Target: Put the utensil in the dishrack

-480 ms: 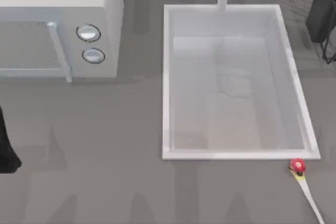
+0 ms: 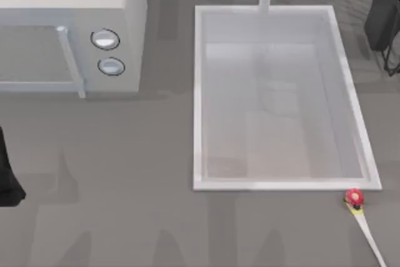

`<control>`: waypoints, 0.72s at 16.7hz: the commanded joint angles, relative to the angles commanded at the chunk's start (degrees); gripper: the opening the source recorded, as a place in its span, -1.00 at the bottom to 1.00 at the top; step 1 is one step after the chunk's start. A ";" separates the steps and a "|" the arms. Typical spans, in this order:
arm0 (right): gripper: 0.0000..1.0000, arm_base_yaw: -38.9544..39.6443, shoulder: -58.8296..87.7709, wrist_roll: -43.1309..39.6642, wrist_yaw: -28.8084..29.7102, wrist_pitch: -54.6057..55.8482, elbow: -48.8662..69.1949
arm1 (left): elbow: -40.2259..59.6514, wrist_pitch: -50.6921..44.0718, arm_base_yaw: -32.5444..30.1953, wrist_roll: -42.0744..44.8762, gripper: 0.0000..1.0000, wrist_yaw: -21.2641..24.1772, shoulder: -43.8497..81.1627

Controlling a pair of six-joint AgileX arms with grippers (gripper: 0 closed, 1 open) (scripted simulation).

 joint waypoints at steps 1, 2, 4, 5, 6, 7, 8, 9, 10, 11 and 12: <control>1.00 1.35 4.28 0.76 -0.04 -3.23 2.76 | 0.00 0.00 0.00 0.00 1.00 0.00 0.00; 1.00 2.78 9.03 1.60 -0.10 -6.71 5.67 | 0.00 0.00 0.00 0.00 1.00 0.00 0.00; 1.00 5.77 19.53 3.43 -0.27 -14.12 11.73 | 0.00 0.00 0.00 0.00 1.00 0.00 0.00; 1.00 7.27 25.04 4.36 -0.36 -17.90 14.79 | 0.00 0.00 0.00 0.00 1.00 0.00 0.00; 1.00 8.75 30.56 5.29 -0.46 -21.65 17.82 | 0.00 0.00 0.00 0.00 1.00 0.00 0.00; 1.00 10.20 35.96 6.19 -0.55 -25.34 20.83 | 0.00 0.00 0.00 0.00 1.00 0.00 0.00; 1.00 11.62 41.18 7.05 -0.62 -28.92 23.78 | 0.00 0.00 0.00 0.00 1.00 0.00 0.00; 1.00 12.97 46.12 7.85 -0.68 -32.32 26.63 | 0.00 0.00 0.00 0.00 1.00 0.00 0.00; 1.00 14.25 50.67 8.59 -0.70 -35.48 29.35 | 0.00 0.00 0.00 0.00 1.00 0.00 0.00; 1.00 15.42 54.70 9.25 -0.68 -38.36 31.88 | 0.00 0.00 0.00 0.00 1.00 0.00 0.00; 1.00 16.48 58.21 9.85 -0.63 -40.95 34.21 | 0.00 0.00 0.00 0.00 1.00 0.00 0.00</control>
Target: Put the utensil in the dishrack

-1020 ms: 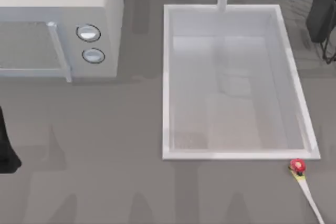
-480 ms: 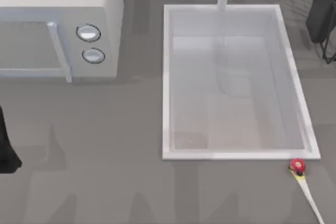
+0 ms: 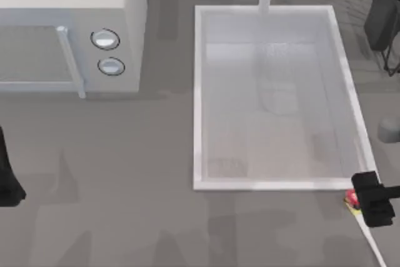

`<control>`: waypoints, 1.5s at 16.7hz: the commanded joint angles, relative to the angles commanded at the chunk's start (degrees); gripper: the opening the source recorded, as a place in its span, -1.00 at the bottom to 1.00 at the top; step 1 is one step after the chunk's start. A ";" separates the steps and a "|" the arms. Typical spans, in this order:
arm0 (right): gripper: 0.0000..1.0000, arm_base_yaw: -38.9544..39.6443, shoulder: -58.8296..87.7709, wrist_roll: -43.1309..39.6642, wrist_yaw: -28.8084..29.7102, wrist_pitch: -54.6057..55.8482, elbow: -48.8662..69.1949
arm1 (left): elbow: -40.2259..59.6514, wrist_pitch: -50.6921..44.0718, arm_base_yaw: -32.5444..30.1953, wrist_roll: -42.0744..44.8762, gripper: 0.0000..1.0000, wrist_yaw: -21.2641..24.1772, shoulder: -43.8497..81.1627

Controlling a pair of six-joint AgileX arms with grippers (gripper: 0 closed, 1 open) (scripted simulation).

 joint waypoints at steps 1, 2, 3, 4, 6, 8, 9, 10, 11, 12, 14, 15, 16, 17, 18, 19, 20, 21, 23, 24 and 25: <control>1.00 0.94 2.98 0.52 0.09 -2.29 2.08 | 0.00 0.00 0.00 0.00 1.00 0.00 0.00; 1.00 1.76 5.44 0.96 0.20 -4.26 3.90 | 0.00 0.00 0.00 0.00 1.00 0.00 0.00; 1.00 2.42 7.42 1.33 0.31 -5.87 5.40 | 0.00 0.00 0.00 0.00 1.00 0.00 0.00; 1.00 2.93 8.90 1.60 0.41 -7.05 6.52 | 0.00 0.00 0.00 0.00 1.00 0.00 0.00; 1.00 3.34 10.12 1.81 0.50 -7.97 7.44 | 0.00 0.00 0.00 0.00 1.00 0.00 0.00; 1.00 3.34 10.12 1.81 0.50 -7.97 7.44 | 0.00 0.00 0.00 0.00 1.00 0.00 0.00; 1.00 3.34 10.12 1.81 0.50 -7.97 7.44 | 0.00 0.00 0.00 0.00 1.00 0.00 0.00; 1.00 3.07 9.92 1.75 0.46 -7.82 7.25 | 0.00 0.00 0.00 0.00 1.00 0.00 0.00; 1.00 3.09 10.02 1.75 0.47 -7.66 7.15 | 0.00 0.00 0.00 0.00 1.00 0.00 0.00; 1.00 3.13 10.44 1.74 0.47 -6.90 6.70 | 0.00 0.00 0.00 0.00 1.00 0.00 0.00; 1.00 3.23 12.02 1.75 0.49 -3.57 4.84 | 0.00 0.00 0.00 0.00 1.00 0.00 0.00; 1.00 3.28 13.24 1.80 0.50 -1.01 3.52 | 0.00 0.00 0.00 0.00 1.00 0.00 0.00; 1.00 3.34 14.70 1.85 0.50 2.14 1.96 | 0.00 0.00 0.00 0.00 1.00 0.00 0.00; 1.00 3.38 16.30 1.93 0.50 5.76 0.27 | 0.00 0.00 0.00 0.00 1.00 0.00 0.00; 1.00 3.40 17.85 2.02 0.49 9.32 -1.45 | 0.00 0.00 0.00 0.00 1.00 0.00 0.00; 1.00 3.44 19.30 2.08 0.49 12.37 -3.05 | 0.00 0.00 0.00 0.00 1.00 0.00 0.00; 1.00 3.49 20.55 2.13 0.49 14.86 -4.42 | 0.00 0.00 0.00 0.00 1.00 0.00 0.00; 1.00 3.53 21.57 2.19 0.49 16.75 -5.50 | 0.00 0.00 0.00 0.00 1.00 0.00 0.00; 1.00 3.58 22.68 2.26 0.49 18.72 -6.69 | 0.00 0.00 0.00 0.00 1.00 0.00 0.00; 1.00 3.58 22.73 2.26 0.49 18.82 -6.75 | 0.00 0.00 0.00 0.00 1.00 0.00 0.00; 1.00 3.58 22.73 2.26 0.49 18.82 -6.75 | 0.00 0.00 0.00 0.00 1.00 0.00 0.00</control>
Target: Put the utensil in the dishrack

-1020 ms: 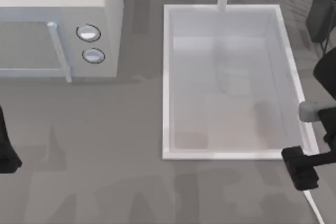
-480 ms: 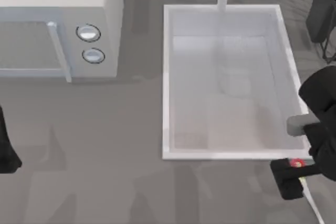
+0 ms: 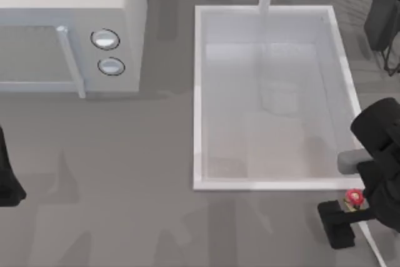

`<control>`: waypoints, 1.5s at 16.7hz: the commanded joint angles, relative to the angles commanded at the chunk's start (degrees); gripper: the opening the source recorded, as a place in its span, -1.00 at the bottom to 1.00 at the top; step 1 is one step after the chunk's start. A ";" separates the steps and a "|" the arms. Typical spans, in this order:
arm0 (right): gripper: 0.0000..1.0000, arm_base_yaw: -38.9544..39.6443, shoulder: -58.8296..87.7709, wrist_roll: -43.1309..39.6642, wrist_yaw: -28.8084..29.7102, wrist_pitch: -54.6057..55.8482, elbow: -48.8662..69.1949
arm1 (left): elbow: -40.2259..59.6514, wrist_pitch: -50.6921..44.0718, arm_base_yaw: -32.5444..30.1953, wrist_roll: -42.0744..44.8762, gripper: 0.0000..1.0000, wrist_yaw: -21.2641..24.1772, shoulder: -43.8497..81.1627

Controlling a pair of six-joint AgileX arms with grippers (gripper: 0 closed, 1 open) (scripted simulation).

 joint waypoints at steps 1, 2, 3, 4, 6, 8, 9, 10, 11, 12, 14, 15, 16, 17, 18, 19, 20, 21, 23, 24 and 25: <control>1.00 0.00 0.00 0.00 0.00 0.00 0.00 | 0.00 0.00 0.00 0.00 1.00 0.00 0.00; 1.00 0.00 0.00 0.00 0.00 0.00 0.00 | 0.00 0.00 0.00 0.00 1.00 0.00 0.00; 0.85 0.00 0.00 0.00 0.00 0.00 0.00 | 0.00 0.00 0.00 0.00 1.00 0.00 0.00; 0.70 0.00 0.00 0.00 0.00 0.00 0.00 | 0.00 0.00 0.00 0.00 1.00 0.00 0.00; 0.40 0.00 0.00 0.00 0.00 0.00 0.00 | 0.00 0.00 0.00 0.00 1.00 0.00 0.00; 0.10 0.00 0.00 0.00 0.00 0.00 0.00 | 0.00 0.00 0.00 0.00 1.00 0.00 0.00; -0.06 0.00 0.00 0.00 0.00 0.00 0.00 | 0.00 0.00 0.00 0.00 1.00 0.00 0.00; -0.21 0.00 0.00 0.00 0.00 0.00 0.00 | 0.00 0.00 0.00 0.00 1.00 0.00 0.00; -0.36 0.00 0.00 0.00 0.00 0.00 0.00 | 0.00 0.00 0.00 0.00 1.00 0.00 0.00; -0.51 0.00 0.00 0.00 0.00 0.00 0.00 | 0.00 0.00 0.00 0.00 1.00 0.00 0.00; -0.81 0.00 0.00 0.00 0.00 0.00 0.00 | 0.00 0.00 0.00 0.00 1.00 0.00 0.00; -0.96 0.00 0.00 0.00 0.00 0.00 0.00 | 0.00 0.00 0.00 0.00 1.00 0.00 0.00; -1.00 0.00 0.00 0.00 0.00 0.00 0.00 | 0.00 0.00 0.00 0.00 1.00 0.00 0.00; -1.00 0.00 0.00 0.00 0.00 0.00 0.00 | 0.00 0.00 0.00 0.00 1.00 0.00 0.00; -1.00 0.00 0.00 0.00 0.00 0.00 0.00 | 0.00 0.00 0.00 0.00 1.00 0.00 0.00; -1.00 0.00 0.00 0.00 0.00 0.00 0.00 | 0.00 0.00 0.00 0.00 1.00 0.00 0.00; -1.00 0.00 0.00 0.00 0.00 0.00 0.00 | 0.00 0.00 0.00 0.00 1.00 0.00 0.00; -1.00 0.00 0.00 0.00 0.00 0.00 0.00 | 0.00 0.00 0.00 0.00 1.00 0.00 0.00; -1.00 0.00 0.00 0.00 0.00 0.00 0.00 | 0.00 0.00 0.00 0.00 1.00 0.00 0.00; -1.00 0.02 -4.07 0.14 0.68 -4.11 2.05 | 0.00 0.00 0.00 0.00 1.00 0.00 0.00; -1.00 0.03 -4.07 0.14 0.68 -4.24 2.18 | 0.00 0.00 0.00 0.00 1.00 0.00 0.00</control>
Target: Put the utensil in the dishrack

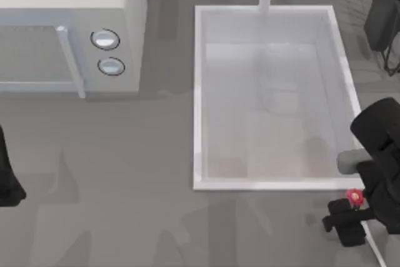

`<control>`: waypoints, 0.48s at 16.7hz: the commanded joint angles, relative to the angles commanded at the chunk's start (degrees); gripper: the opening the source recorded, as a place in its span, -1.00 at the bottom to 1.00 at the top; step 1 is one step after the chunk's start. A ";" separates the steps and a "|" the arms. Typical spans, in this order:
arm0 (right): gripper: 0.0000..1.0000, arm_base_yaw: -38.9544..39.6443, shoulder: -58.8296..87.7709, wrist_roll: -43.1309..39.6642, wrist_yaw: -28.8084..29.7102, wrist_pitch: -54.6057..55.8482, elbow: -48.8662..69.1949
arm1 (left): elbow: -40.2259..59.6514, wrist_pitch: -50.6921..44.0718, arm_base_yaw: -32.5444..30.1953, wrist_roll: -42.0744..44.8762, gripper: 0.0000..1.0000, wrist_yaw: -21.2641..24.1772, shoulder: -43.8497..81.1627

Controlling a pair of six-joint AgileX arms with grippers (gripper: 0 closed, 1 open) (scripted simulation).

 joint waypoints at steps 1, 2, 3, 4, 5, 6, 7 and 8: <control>-1.00 0.03 0.00 0.02 -0.01 -0.69 0.65 | 0.00 0.00 0.00 0.00 1.00 0.00 0.00; -1.00 0.08 -0.03 0.05 -0.01 -2.00 1.91 | 0.00 0.00 0.00 0.00 1.00 0.00 0.00; -1.00 0.11 -0.18 0.07 -0.02 -3.92 3.75 | 0.00 0.00 0.00 0.00 1.00 0.00 0.00; -1.00 0.13 -0.46 0.09 -0.02 -6.42 6.08 | 0.00 0.00 0.00 0.00 1.00 0.00 0.00; -1.00 0.12 -0.88 0.09 -0.01 -9.56 8.84 | 0.00 0.00 0.00 0.00 1.00 0.00 0.00; -1.00 0.11 -1.40 0.07 0.01 -13.25 11.84 | 0.00 0.00 0.00 0.00 1.00 0.00 0.00; -1.00 0.09 -2.01 0.04 0.02 -17.56 14.95 | 0.00 0.00 0.00 0.00 1.00 0.00 0.00; -1.00 0.06 -2.69 -0.02 0.03 -22.27 18.09 | 0.00 0.00 0.00 0.00 1.00 0.00 0.00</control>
